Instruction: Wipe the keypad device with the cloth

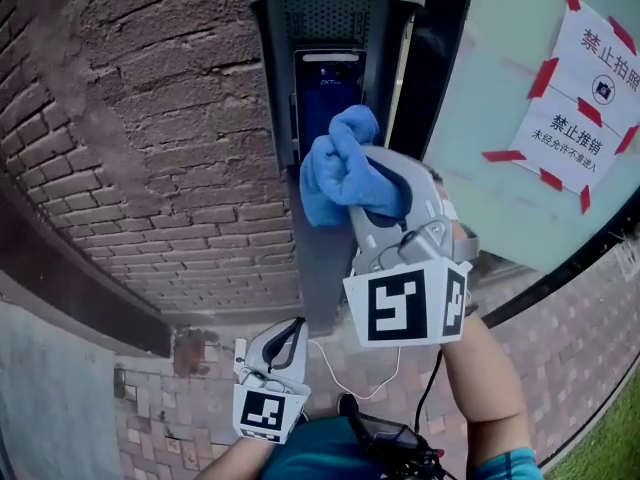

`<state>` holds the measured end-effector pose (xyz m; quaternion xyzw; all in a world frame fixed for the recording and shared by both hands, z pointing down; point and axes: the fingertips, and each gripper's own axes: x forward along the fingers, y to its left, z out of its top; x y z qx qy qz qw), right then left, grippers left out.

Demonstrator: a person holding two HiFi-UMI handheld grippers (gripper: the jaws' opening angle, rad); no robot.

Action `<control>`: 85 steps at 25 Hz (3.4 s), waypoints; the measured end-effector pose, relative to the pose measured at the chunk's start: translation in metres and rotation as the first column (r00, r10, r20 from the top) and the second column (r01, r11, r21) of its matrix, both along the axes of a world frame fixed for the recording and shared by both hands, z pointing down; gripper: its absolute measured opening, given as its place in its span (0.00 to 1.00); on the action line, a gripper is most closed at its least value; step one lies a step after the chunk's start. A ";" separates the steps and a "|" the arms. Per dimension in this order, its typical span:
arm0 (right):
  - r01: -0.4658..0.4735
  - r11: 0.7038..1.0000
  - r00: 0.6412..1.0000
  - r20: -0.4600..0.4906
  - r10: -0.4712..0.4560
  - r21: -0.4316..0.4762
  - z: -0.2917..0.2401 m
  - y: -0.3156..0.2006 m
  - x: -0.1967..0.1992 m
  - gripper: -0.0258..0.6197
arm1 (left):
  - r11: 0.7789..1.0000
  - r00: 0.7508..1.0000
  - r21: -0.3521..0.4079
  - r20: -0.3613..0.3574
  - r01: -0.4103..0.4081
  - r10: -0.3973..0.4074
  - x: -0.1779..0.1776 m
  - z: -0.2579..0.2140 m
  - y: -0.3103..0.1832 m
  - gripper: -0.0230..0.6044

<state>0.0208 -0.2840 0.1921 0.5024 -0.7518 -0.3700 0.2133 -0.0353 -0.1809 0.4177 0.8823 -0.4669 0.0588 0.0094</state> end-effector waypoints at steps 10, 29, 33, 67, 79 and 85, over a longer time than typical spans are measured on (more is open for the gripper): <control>0.044 0.984 0.999 -0.026 -0.040 0.173 -0.089 -0.005 -0.034 0.12 | 0.998 0.998 0.034 -0.024 0.055 -0.055 -0.022 -0.013 -0.003 0.02; 0.032 0.998 0.991 -0.130 -0.039 -0.053 0.038 -0.017 -0.043 0.12 | 0.999 0.998 0.007 -0.029 0.052 -0.052 -0.022 -0.004 0.000 0.02; 0.054 0.998 0.995 -0.087 -0.057 -0.029 0.017 -0.010 -0.037 0.12 | 0.999 0.999 0.004 -0.026 0.041 -0.041 -0.017 -0.001 0.002 0.02; 0.004 0.998 0.995 0.100 0.002 -0.055 0.013 -0.021 -0.006 0.12 | 1.000 1.000 -0.005 -0.021 0.008 -0.008 -0.006 0.003 -0.008 0.02; 0.051 0.989 0.987 0.142 -0.070 0.136 -0.087 -0.013 -0.033 0.12 | 0.998 0.998 0.012 -0.031 0.059 -0.059 -0.026 -0.002 -0.004 0.02; 0.053 0.994 0.991 0.121 -0.064 0.092 -0.059 -0.021 -0.039 0.12 | 0.997 0.997 -0.001 -0.035 0.074 -0.074 -0.035 0.002 -0.002 0.02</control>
